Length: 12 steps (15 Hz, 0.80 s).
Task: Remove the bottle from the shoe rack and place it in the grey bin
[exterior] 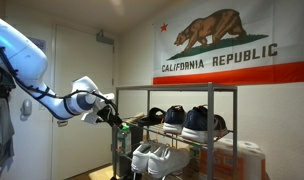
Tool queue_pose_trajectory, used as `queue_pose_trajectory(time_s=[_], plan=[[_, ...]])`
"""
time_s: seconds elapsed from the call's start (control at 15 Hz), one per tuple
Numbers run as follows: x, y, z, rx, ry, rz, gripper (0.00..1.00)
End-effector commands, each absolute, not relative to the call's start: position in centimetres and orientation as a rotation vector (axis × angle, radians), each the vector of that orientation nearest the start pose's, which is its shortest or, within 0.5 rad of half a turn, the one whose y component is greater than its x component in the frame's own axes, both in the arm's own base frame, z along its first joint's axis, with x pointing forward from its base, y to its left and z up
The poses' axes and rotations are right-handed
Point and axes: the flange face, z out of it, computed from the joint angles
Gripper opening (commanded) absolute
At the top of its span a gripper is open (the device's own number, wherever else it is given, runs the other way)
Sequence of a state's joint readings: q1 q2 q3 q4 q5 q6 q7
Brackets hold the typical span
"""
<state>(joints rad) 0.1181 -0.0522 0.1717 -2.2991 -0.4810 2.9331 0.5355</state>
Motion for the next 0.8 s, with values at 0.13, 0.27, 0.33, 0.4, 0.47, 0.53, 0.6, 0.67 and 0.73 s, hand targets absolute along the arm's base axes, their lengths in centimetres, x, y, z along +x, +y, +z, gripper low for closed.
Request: queue_pose_trajectory(time_s=[0.13, 0.27, 0.33, 0.4, 0.47, 0.53, 0.6, 0.67, 0.73], plan=[[51.3, 18.4, 44.2, -2.868, -0.235, -1.202, 1.00], [51.4, 18.7, 43.7, -2.863, -0.229, -1.217, 1.00], [51.5, 18.8, 43.4, -2.861, -0.226, -1.221, 1.00], [51.7, 18.9, 43.1, -2.865, -0.226, -1.224, 1.00], [51.8, 19.1, 42.8, -2.864, -0.227, -1.228, 1.00], [52.0, 19.2, 42.6, -2.867, -0.233, -1.236, 1.00], [52.2, 19.4, 42.4, -2.870, -0.237, -1.245, 1.00], [52.4, 19.5, 42.1, -2.869, -0.239, -1.253, 1.00], [52.7, 19.6, 41.9, -2.869, -0.240, -1.262, 1.00]])
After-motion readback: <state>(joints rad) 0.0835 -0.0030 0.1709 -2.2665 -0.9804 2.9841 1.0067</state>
